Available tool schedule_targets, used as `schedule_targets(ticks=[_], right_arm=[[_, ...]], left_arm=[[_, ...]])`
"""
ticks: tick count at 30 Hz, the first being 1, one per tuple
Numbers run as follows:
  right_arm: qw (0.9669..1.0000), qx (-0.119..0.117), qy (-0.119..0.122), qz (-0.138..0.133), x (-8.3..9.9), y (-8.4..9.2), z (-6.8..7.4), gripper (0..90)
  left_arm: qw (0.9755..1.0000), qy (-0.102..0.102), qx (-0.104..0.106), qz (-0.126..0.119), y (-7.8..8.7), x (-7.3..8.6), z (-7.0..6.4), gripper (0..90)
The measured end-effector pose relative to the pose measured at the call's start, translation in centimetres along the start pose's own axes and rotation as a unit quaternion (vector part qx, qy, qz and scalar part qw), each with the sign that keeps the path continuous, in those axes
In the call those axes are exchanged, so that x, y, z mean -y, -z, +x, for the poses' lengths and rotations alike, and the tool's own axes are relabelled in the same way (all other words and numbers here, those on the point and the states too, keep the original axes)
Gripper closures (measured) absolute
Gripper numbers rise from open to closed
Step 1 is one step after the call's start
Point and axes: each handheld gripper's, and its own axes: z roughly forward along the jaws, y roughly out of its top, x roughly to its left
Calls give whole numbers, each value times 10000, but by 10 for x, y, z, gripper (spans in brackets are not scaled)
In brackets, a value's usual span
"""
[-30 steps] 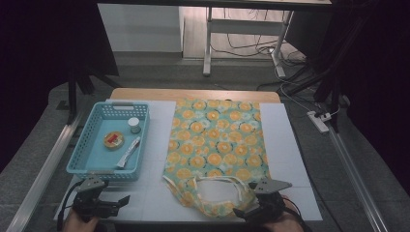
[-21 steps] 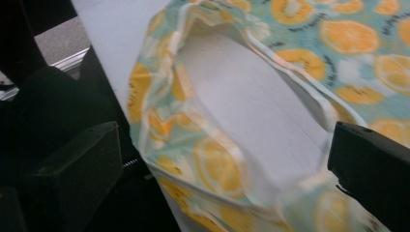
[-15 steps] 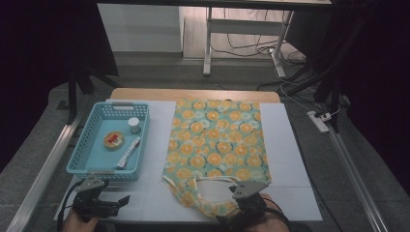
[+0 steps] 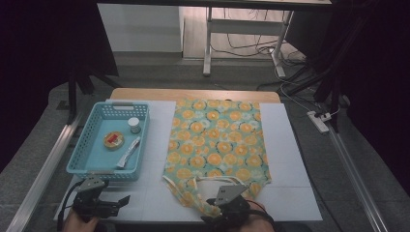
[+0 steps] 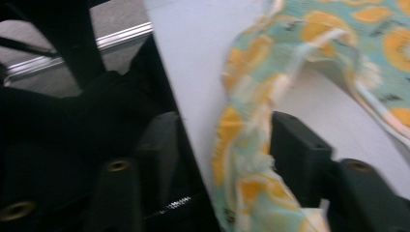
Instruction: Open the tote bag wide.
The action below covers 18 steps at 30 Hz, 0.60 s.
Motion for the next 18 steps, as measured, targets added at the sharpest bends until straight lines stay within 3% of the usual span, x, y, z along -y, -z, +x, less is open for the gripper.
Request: schedule_targets(ticks=[4, 9, 10, 12, 14, 18], right_arm=[[9997, -64, 103, 228, -2, -9, 2, 554], [9983, 35, 176, 554, 1, -20, -1, 612], [9978, 69, 204, 622, 1, -22, -1, 636], [9971, 106, 209, 730, 3, -24, -3, 768], [9969, 82, 164, 763, 3, -24, -6, 893], [9977, 80, 90, 668, 1, -17, -7, 898]], left_arm=[[10000, -13, 0, 3, 0, 0, 0, 0], [10000, -14, 1, -3, 0, 0, 0, 0], [10000, -22, 3, 2, 0, 0, 0, 0], [10000, -28, 2, -4, 0, 0, 0, 0], [10000, -29, 2, -6, 0, 0, -1, 0], [10000, -31, 4, -4, 0, 0, -1, 0]])
